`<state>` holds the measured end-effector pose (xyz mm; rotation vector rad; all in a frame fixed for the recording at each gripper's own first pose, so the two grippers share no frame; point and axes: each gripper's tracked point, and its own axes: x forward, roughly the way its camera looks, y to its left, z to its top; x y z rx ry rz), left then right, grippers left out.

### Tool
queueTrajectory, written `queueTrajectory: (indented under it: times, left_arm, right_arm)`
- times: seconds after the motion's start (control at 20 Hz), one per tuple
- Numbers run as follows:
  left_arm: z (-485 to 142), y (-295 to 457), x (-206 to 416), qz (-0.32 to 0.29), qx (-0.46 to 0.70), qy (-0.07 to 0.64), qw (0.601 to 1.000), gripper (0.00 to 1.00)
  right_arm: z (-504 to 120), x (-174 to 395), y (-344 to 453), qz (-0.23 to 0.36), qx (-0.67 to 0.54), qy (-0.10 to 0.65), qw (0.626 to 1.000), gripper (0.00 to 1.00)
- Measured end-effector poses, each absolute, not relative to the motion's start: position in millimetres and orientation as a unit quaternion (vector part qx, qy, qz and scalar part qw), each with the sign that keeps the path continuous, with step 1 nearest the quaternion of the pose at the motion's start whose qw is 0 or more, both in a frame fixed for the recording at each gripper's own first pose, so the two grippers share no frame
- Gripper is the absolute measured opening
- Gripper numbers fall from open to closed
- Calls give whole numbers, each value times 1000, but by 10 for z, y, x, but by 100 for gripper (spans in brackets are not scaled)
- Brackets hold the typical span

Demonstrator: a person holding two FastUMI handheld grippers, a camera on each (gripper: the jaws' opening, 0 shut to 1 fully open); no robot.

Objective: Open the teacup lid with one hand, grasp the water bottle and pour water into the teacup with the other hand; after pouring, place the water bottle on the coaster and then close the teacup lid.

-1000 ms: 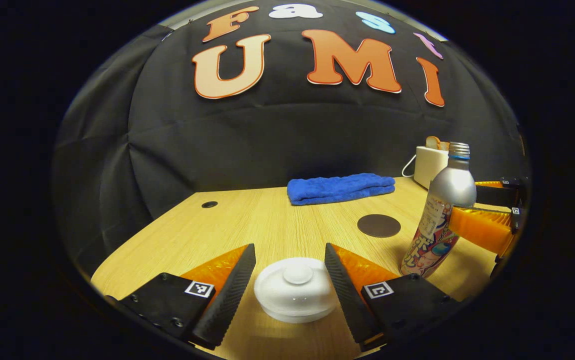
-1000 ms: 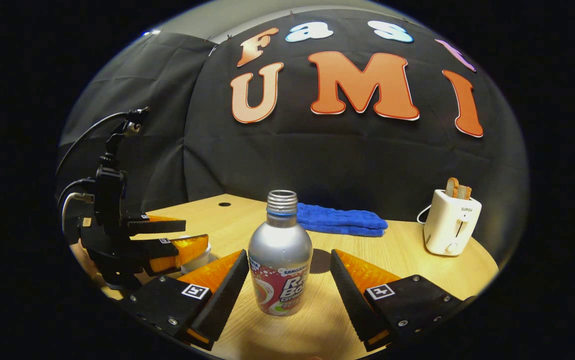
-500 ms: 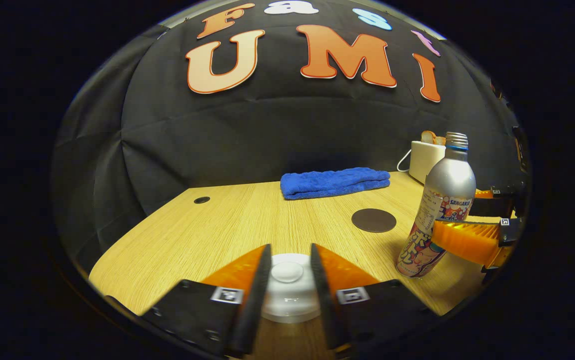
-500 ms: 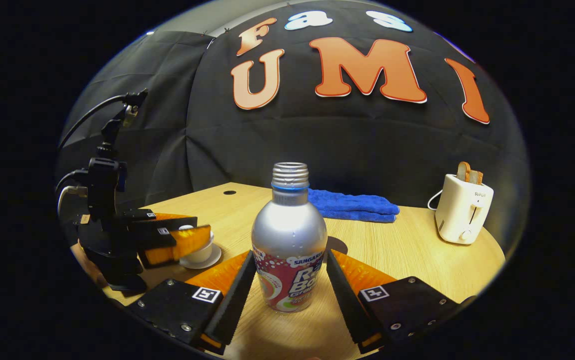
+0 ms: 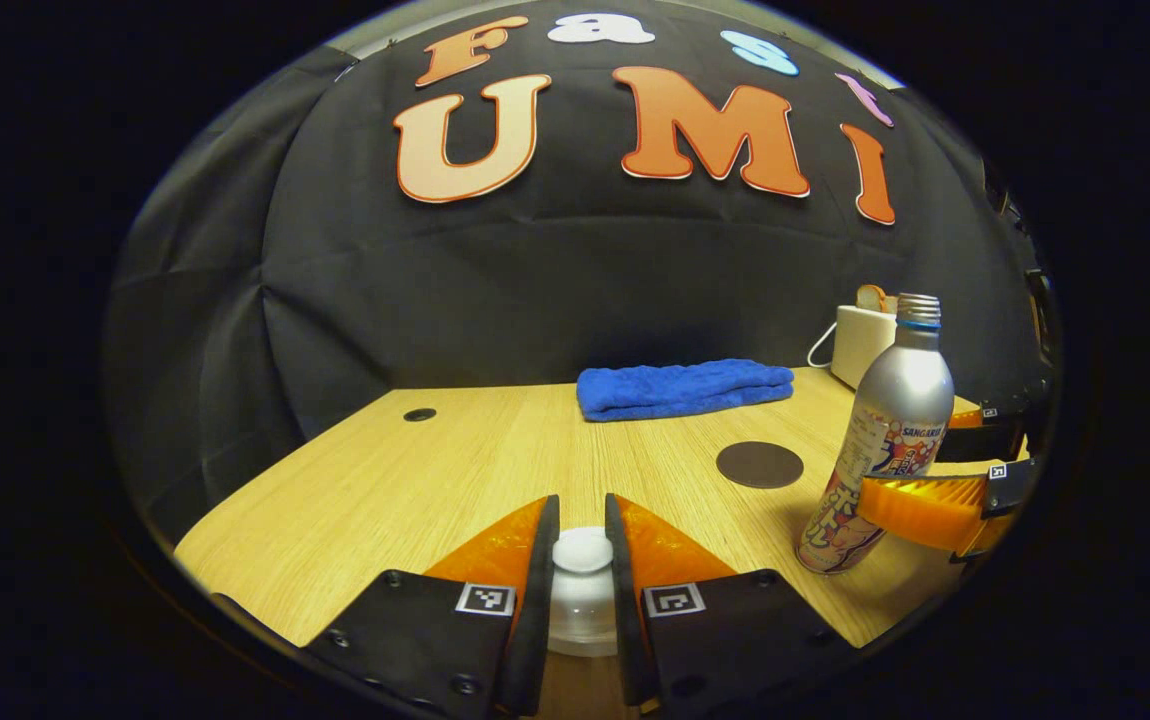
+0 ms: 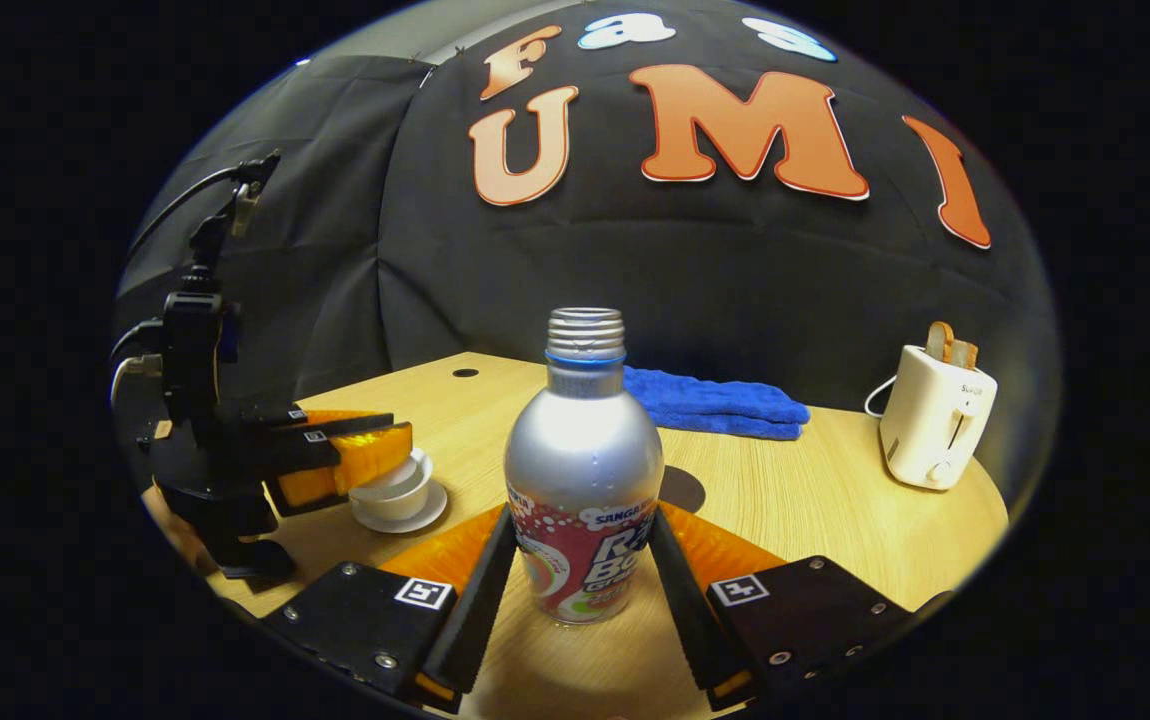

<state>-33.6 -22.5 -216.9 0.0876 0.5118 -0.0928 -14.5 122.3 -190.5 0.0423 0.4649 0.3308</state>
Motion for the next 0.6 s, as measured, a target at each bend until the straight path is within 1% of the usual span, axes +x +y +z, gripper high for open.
queueTrajectory:
  times: [0.2,0.25,0.3,0.6]
  left_arm:
    - [-1992,-120,-217,-35,40,233,971,33]
    - [-1941,-92,-201,-31,39,228,972,29]
    - [-1920,-52,-199,-29,39,225,973,33]
    - [-1748,218,-195,-5,36,211,977,33]
  right_arm:
    - [-1794,-78,1162,159,-21,217,963,79]
    - [-1790,-59,1137,154,-37,214,964,79]
    - [-1759,-39,1117,151,-53,211,964,79]
    - [-1658,64,1073,143,-128,194,962,79]
